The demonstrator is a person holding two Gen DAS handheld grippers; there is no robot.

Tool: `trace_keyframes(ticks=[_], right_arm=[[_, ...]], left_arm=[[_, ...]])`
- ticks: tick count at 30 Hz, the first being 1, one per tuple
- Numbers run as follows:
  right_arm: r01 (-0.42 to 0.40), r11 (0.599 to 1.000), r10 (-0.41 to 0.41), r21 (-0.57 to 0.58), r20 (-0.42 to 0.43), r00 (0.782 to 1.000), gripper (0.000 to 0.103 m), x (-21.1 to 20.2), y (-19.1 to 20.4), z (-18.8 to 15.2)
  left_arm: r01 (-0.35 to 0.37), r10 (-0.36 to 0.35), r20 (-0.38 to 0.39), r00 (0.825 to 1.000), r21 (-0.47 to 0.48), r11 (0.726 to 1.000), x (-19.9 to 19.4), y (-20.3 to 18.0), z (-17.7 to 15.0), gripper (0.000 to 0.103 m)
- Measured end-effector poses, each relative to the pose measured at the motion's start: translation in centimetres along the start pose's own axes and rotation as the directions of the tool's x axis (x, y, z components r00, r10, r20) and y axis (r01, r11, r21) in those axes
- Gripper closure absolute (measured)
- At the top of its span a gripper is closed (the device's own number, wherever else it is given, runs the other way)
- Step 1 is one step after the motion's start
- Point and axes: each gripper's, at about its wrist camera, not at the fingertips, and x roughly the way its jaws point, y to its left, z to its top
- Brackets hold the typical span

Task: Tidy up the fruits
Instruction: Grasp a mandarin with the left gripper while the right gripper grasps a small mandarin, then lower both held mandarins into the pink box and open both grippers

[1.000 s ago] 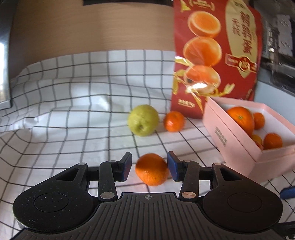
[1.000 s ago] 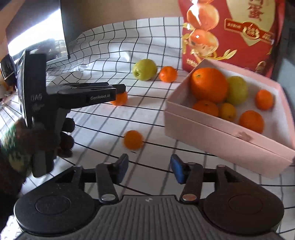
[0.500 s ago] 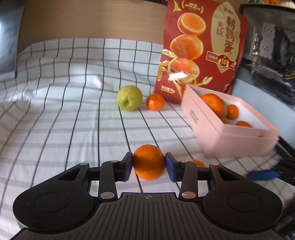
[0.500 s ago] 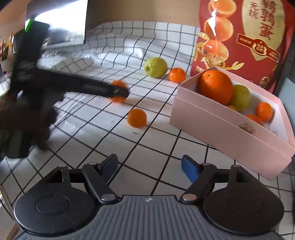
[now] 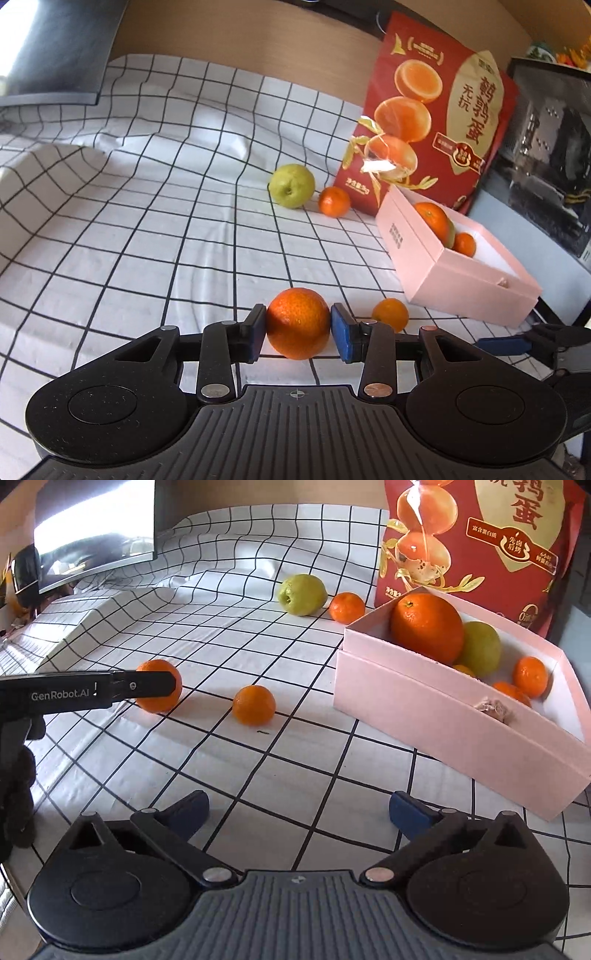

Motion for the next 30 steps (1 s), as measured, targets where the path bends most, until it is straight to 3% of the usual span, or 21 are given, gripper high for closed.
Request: trace_keyframes(ticks=[4, 9, 15, 19, 25, 30], right_arm=[[-0.034, 0.999, 0.035, -0.025, 0.003, 0.999, 0.002, 1.0, 0.6, 1.1], [-0.02, 1.0, 0.021, -0.019, 0.051, 0.999, 0.018, 2.9, 1.8, 3.0], [-0.007, 1.0, 0.007, -0.006, 0.071, 0.997, 0.043, 4.2, 1.9, 4.7], [-0.023, 0.999, 0.024, -0.029, 0.058, 0.998, 0.073, 3.8, 2.3, 5.0], [-0.016, 0.998, 0.021, -0.067, 0.074, 0.997, 0.073, 0.9, 2.2, 3.5], [-0.001, 1.0, 0.003, -0.024, 0.078, 0.997, 0.073, -1.7, 0.2, 1.7]], left_arm=[[0.004, -0.004, -0.001, 1.0, -0.012, 1.0, 0.0, 0.2, 0.0, 0.06], [0.006, -0.006, -0.001, 1.0, -0.014, 1.0, 0.1, 0.2, 0.0, 0.06], [0.008, -0.008, 0.0, 1.0, -0.02, 1.0, 0.0, 0.3, -0.1, 0.06], [0.01, -0.01, 0.0, 1.0, -0.023, 1.0, 0.0, 0.4, -0.1, 0.06], [0.011, -0.011, -0.001, 1.0, -0.026, 1.0, 0.0, 0.4, -0.1, 0.06], [0.011, -0.011, -0.002, 1.0, -0.024, 1.0, 0.0, 0.4, -0.1, 0.06]])
